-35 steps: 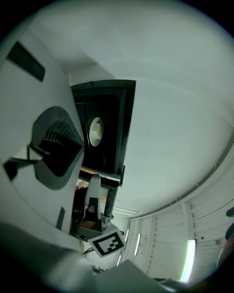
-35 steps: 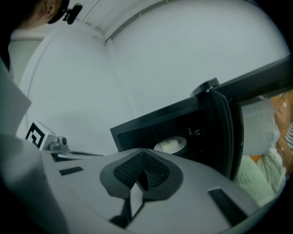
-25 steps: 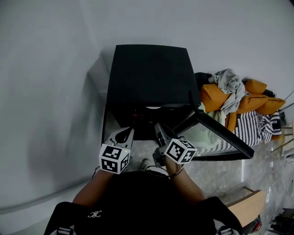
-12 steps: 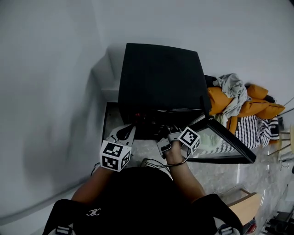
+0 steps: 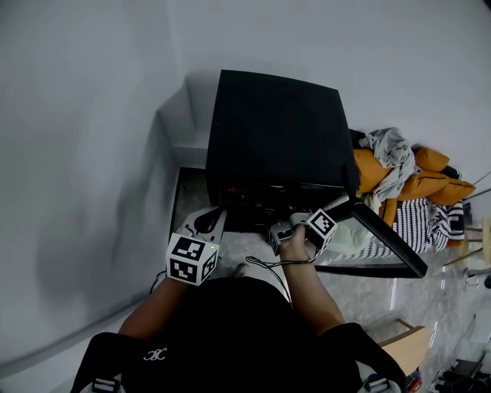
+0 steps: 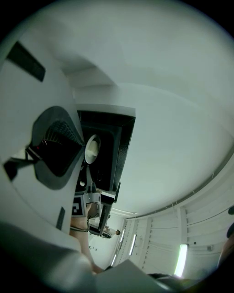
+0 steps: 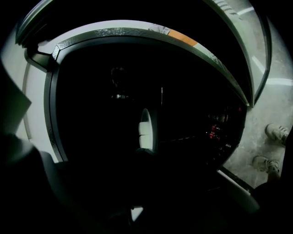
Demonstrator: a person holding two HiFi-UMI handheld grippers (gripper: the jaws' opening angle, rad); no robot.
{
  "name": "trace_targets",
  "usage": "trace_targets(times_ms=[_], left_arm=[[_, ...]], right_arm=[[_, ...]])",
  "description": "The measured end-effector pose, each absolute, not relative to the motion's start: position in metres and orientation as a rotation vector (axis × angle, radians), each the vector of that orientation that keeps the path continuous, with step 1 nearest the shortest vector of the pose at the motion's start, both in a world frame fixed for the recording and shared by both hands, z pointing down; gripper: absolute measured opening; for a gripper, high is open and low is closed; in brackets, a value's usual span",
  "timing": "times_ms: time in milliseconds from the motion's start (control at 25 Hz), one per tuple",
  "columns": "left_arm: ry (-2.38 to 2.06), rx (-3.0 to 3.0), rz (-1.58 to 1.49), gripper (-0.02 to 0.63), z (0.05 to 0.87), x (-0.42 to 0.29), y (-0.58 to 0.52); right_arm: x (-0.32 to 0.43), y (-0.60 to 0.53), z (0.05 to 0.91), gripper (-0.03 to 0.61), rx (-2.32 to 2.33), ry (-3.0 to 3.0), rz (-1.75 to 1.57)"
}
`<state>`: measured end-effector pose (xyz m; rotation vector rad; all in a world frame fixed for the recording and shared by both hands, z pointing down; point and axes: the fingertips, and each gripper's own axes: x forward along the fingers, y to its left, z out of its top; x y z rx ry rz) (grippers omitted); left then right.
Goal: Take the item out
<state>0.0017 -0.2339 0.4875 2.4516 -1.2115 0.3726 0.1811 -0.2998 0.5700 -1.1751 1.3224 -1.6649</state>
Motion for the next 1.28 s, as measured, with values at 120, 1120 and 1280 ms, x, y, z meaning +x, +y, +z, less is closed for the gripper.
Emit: trace_targets(times_ms=[120,1120,1280], left_arm=[[-1.229,2.442,0.369,0.000,0.488,-0.004,-0.233],[-1.315,2.378,0.369,0.000,0.494,-0.031,-0.230],[-1.307,2.382,0.373,0.000,0.494,-0.031,-0.230]], right_arm=[[0.182,-0.303,0.574,0.006,-1.190,1.304,-1.676],[0.185,-0.316,0.586,0.095,-1.276,1.297,-1.669],[0.183,-0.317,0.587,0.094,-1.247,1.241,-1.692]])
